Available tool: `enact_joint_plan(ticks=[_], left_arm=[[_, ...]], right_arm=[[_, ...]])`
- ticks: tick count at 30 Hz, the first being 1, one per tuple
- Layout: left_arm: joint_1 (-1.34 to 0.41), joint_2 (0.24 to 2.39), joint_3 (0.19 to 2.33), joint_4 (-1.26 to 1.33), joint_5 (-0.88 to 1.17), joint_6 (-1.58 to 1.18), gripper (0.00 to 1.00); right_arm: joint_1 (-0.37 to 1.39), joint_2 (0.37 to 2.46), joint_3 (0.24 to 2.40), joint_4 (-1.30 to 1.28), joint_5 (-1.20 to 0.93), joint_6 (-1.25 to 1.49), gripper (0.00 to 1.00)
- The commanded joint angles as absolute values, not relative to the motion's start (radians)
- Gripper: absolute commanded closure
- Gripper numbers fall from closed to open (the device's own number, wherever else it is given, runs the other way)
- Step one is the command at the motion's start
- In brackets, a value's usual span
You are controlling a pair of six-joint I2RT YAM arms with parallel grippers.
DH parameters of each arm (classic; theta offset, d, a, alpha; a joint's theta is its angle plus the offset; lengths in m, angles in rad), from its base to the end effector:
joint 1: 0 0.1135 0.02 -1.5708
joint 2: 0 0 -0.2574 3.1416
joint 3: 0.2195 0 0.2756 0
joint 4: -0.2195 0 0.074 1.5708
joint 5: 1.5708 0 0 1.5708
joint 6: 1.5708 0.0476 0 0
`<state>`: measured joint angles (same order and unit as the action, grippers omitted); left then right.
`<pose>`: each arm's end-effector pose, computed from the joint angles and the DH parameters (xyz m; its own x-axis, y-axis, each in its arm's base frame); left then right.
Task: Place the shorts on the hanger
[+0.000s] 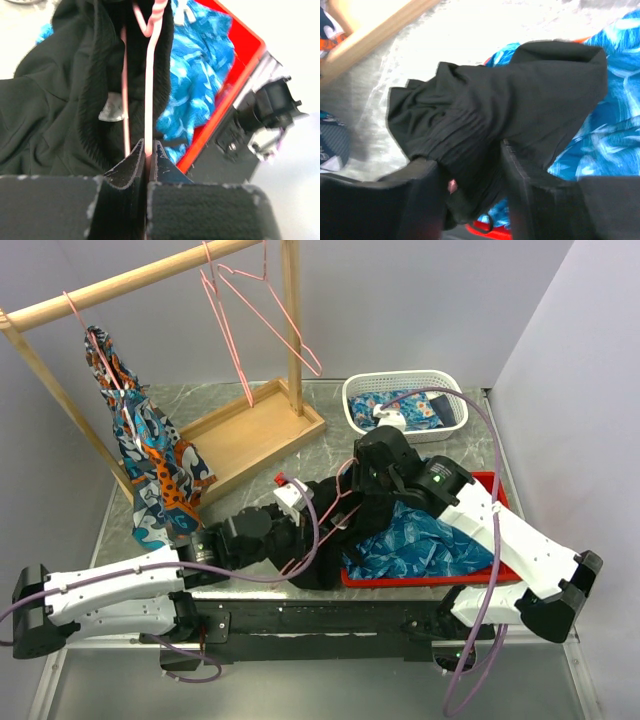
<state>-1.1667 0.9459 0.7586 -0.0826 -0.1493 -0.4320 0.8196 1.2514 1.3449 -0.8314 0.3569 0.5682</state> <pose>0.1094 -0.2377 0.2988 -0.4523 0.0047 -0.8919 0.7306 0.5754 -0.3675 0.2095 0.2000 0.3630 -0.6606 0.0314 -0.7501 -0.1814 0.9628 0.2000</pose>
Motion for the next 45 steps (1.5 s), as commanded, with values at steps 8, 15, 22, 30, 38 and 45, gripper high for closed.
enact_joint_plan(ticks=[8,15,22,30,38,45], left_arm=[[-1.232,0.977,0.678,0.222,-0.362,-0.443,0.99],[-1.252,1.055,0.695,0.252,-0.357,-0.408,0.99],[-1.269,1.107,0.713,0.255,-0.360,-0.391,0.99],[-1.269,1.094,0.716,0.241,-0.359,-0.434,0.99],[-1.269,1.103,0.695,0.307,-0.227,-0.463,0.99],[-1.269,1.115,0.687,0.333,-0.130,-0.459,0.99]], right_arm=[[0.631,1.052,1.290,-0.856,0.220,0.716,0.31],[0.375,1.055,1.256,-0.914,0.051,0.798,0.25],[0.111,1.014,1.122,-0.850,-0.251,0.812,0.22],[0.110,0.879,1.074,-0.817,-0.236,0.703,0.21],[0.132,0.885,1.098,-0.850,-0.092,0.672,0.19],[0.140,0.942,1.172,-0.862,-0.011,0.664,0.18]])
